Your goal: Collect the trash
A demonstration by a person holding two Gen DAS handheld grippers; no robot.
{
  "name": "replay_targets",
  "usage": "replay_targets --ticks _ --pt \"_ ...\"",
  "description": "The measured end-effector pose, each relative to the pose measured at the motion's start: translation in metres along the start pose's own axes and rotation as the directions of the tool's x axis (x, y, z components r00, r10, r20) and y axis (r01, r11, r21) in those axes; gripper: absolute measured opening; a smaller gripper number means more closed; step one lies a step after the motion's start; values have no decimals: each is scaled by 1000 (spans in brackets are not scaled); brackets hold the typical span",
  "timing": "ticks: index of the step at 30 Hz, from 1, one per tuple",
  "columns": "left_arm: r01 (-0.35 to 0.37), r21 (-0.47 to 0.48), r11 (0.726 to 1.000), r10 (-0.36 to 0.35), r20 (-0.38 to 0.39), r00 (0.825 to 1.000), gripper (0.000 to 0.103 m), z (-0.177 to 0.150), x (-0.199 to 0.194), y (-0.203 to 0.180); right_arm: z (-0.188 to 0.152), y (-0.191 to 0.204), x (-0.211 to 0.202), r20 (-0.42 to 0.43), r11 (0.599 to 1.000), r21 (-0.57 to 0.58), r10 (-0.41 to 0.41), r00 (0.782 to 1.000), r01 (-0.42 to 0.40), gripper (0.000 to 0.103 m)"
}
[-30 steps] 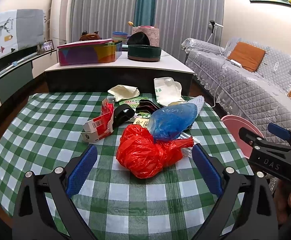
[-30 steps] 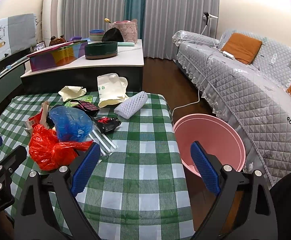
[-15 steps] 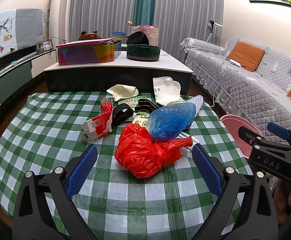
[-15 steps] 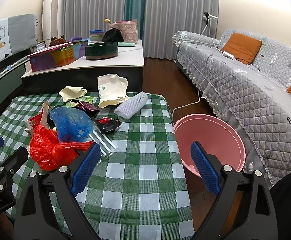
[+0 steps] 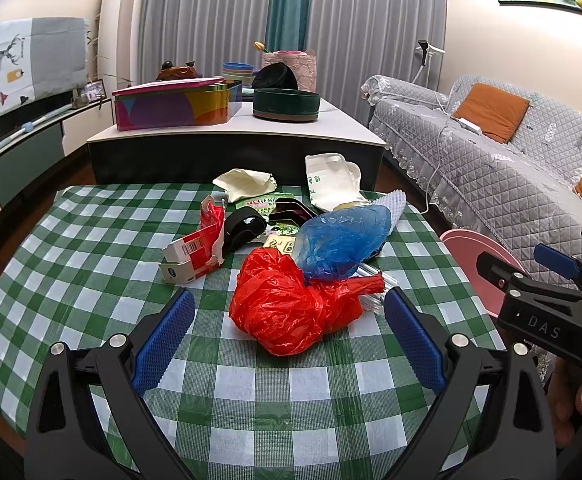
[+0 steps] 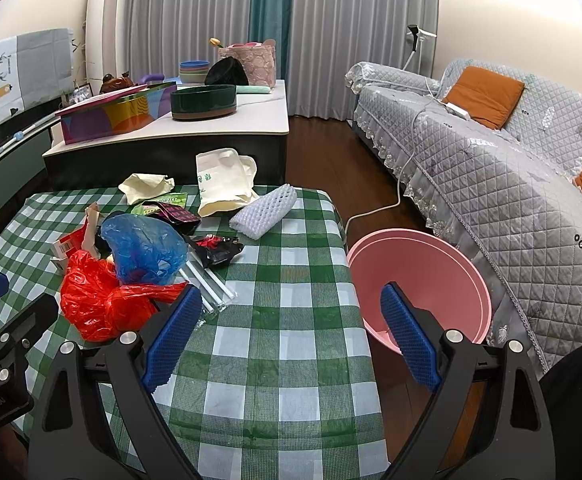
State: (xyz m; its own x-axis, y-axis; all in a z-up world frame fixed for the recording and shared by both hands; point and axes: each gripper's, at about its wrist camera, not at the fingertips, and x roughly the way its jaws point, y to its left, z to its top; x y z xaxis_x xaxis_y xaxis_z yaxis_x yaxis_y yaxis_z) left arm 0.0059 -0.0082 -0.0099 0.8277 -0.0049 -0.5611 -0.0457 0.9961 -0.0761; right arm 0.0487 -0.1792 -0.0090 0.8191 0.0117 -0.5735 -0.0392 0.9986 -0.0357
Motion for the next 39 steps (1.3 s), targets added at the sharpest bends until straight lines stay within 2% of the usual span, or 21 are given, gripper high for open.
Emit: replay_targets --ticks 12,17,20,26,29,39 --pt "1 -1 1000 -1 -1 1000 92 0 0 0 0 -1 0 3 1000 3 -1 1000 1 83" --pt "0 -8 1000 0 -1 1000 92 -1 -2 -2 1 4 -3 9 1000 1 2 1000 -2 72" --pt "-5 -7 1000 5 8 1000 88 0 -4 -1 2 4 -5 16 999 10 33 999 -33 62" --pt "-22 -46 999 22 -3 1000 76 6 1 11 11 -2 -2 2 989 70 129 992 -129 55" --pt "-31 -63 998 29 -26 999 72 5 10 15 17 2 3 1 980 82 185 983 -184 55" --pt "-44 -85 995 37 -90 995 71 9 47 20 38 32 31 8 941 76 330 944 -330 56"
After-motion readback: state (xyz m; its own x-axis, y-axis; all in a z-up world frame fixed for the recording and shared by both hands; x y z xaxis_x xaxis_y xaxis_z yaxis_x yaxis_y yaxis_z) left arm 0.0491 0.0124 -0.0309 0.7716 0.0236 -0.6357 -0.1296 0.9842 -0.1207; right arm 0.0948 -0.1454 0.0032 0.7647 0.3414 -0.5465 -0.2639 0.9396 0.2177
